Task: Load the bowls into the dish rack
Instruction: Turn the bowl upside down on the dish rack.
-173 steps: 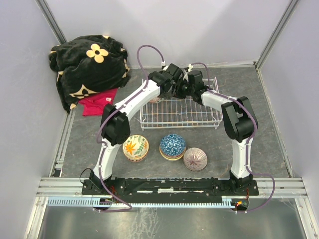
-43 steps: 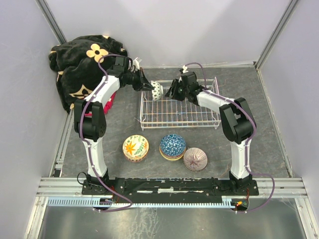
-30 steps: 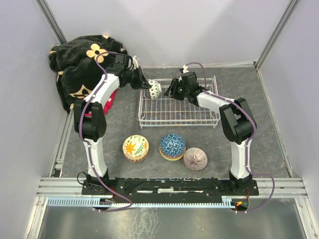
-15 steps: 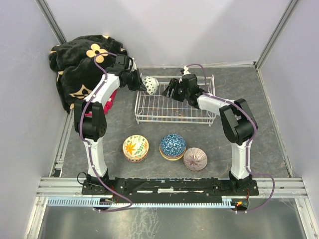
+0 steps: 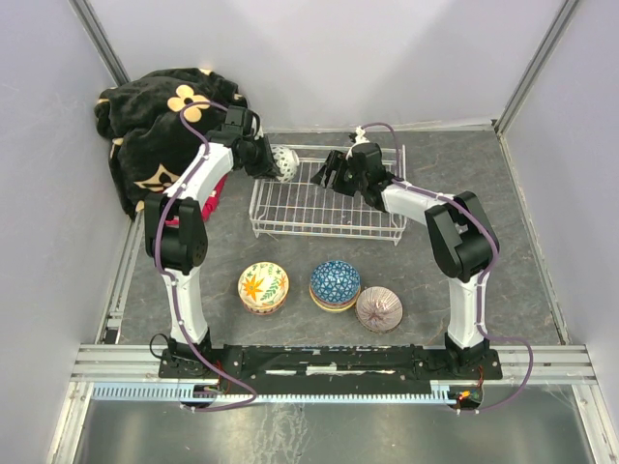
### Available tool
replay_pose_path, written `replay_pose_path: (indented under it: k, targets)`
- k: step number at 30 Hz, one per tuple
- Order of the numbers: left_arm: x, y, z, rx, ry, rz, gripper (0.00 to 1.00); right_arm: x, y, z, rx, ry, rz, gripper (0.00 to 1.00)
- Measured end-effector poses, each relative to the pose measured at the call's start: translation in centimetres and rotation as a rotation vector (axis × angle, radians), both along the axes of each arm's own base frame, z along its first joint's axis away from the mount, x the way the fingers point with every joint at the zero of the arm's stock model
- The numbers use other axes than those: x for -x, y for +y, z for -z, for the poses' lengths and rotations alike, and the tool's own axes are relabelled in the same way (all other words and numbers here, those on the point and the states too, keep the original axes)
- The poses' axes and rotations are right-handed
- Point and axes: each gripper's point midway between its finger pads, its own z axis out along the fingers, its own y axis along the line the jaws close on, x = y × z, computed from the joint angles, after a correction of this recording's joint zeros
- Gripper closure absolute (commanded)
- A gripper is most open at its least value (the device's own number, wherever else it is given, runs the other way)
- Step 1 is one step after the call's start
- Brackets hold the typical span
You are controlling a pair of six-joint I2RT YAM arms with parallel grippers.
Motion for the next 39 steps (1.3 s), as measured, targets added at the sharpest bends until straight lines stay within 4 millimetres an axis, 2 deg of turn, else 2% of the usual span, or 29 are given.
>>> replay_pose_path:
  k: [7, 12, 19, 27, 34, 37, 39]
  targets:
    - [0.9, 2.3, 1.9, -0.102, 0.056, -0.065, 0.65, 0.2, 0.3, 0.0, 0.000, 0.002, -0.009, 0.22]
    - [1.1, 3.7, 2.5, -0.148, 0.077, -0.101, 0.64, 0.3, 0.8, -0.5, -0.011, -0.002, -0.027, 0.21]
    - [1.3, 4.4, 2.7, -0.180, 0.088, -0.119, 0.64, 0.2, 2.4, -2.0, -0.028, -0.033, -0.058, 0.20]
    - [2.0, 4.7, 2.3, -0.186, 0.090, -0.123, 0.64, 0.7, 2.5, -1.6, -0.007, -0.019, -0.069, 0.20]
    - [3.7, 4.8, -0.2, -0.174, 0.053, -0.123, 0.65, 1.0, 0.4, 0.3, 0.111, 0.030, -0.047, 0.21]
    - [4.4, 4.3, -2.1, -0.160, 0.013, -0.112, 0.65, 1.3, -1.9, 1.3, 0.209, 0.063, -0.021, 0.21]
    - [4.8, 3.8, -3.5, -0.151, -0.023, -0.101, 0.65, 1.6, -3.5, 1.2, 0.284, 0.072, -0.006, 0.21]
